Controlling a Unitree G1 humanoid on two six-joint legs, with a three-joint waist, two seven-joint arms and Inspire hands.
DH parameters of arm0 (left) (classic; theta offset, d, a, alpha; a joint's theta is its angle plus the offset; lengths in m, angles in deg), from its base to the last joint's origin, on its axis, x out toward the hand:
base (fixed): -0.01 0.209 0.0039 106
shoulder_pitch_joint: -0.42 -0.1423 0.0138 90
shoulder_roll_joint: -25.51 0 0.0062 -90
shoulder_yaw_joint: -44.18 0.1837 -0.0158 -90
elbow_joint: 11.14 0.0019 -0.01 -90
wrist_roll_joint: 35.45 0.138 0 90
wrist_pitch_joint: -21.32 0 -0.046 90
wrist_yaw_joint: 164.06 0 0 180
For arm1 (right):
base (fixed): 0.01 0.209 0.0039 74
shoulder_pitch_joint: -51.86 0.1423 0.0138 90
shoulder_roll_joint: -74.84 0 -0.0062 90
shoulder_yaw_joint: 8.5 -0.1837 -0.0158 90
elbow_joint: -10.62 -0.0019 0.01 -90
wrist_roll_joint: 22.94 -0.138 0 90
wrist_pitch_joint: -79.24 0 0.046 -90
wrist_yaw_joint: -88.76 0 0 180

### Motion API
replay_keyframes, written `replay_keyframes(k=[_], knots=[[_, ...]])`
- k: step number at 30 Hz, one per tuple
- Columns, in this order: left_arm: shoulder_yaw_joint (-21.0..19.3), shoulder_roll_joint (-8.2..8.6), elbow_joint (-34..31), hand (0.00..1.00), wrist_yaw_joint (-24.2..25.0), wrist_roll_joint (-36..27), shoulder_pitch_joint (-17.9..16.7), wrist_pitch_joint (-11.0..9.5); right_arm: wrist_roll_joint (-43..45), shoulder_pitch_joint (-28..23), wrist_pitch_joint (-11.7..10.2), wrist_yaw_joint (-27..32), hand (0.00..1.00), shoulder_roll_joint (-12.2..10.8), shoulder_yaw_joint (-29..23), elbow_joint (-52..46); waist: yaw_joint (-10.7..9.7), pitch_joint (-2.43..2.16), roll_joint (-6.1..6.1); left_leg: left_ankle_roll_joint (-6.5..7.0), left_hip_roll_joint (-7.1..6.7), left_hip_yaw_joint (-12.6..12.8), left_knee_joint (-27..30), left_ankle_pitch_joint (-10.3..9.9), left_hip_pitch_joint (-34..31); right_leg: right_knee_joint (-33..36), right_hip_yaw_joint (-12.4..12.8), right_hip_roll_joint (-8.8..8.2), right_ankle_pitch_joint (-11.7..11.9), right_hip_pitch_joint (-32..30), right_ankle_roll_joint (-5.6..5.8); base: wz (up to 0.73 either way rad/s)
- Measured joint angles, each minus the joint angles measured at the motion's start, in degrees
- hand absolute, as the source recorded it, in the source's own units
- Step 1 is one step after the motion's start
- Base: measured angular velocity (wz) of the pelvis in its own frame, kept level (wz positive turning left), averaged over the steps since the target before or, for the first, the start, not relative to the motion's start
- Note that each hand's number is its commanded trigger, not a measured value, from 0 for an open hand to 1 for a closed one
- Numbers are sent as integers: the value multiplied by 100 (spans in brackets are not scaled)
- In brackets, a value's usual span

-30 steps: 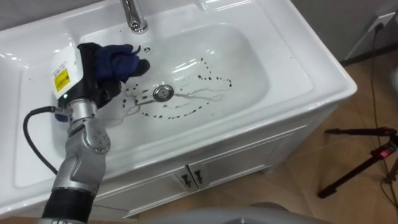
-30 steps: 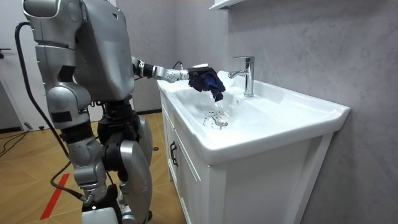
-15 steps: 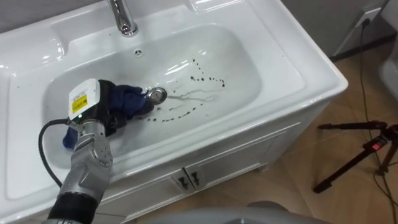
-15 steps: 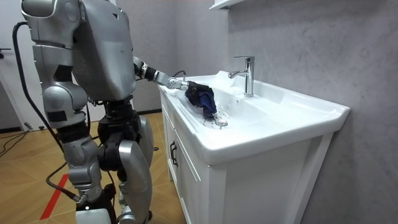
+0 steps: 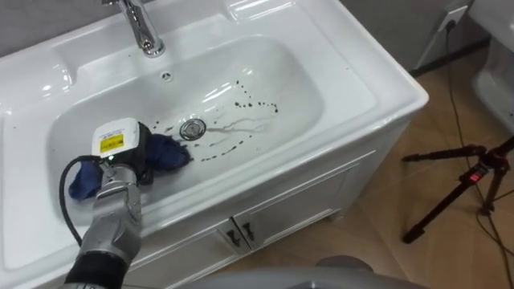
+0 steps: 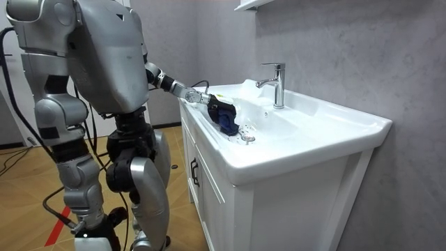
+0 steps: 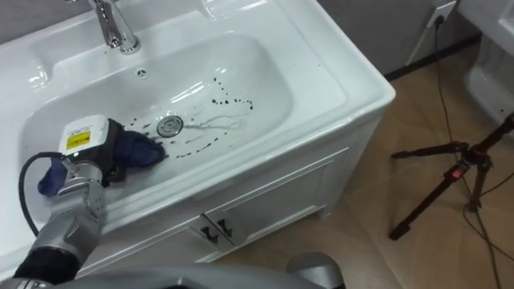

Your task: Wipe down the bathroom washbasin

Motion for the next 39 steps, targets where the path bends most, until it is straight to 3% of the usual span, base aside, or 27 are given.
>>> replay_keyframes(k=[6,13,20,33,39], knots=[[0,4,340,100,62,11,176,103,58,-6,53,3,0,19,-41,-2,-116,-3,53,-2,-1,36,-7,1,-7,152,16,-2,-63,-69,-19,-2],[244,52,352,100,185,-199,337,406,174,-17,181,67,0,25,143,-61,-125,-12,69,-3,-13,174,-7,1,-14,200,135,2,-95,-172,-15,-7],[380,129,658,100,446,-436,705,400,226,13,193,103,0,24,189,-227,-228,-10,77,-3,-42,226,41,1,-33,394,169,-36,-170,-279,-17,-4],[475,130,639,100,652,-525,791,396,107,-3,193,228,0,22,186,-249,-428,-10,80,-2,-64,266,112,3,-166,502,204,-72,-205,-478,-20,-1],[583,179,1082,100,579,-743,1213,392,92,81,187,242,0,28,198,-299,-419,-7,63,15,-144,319,115,13,-266,722,313,-130,-269,-684,20,-4]])
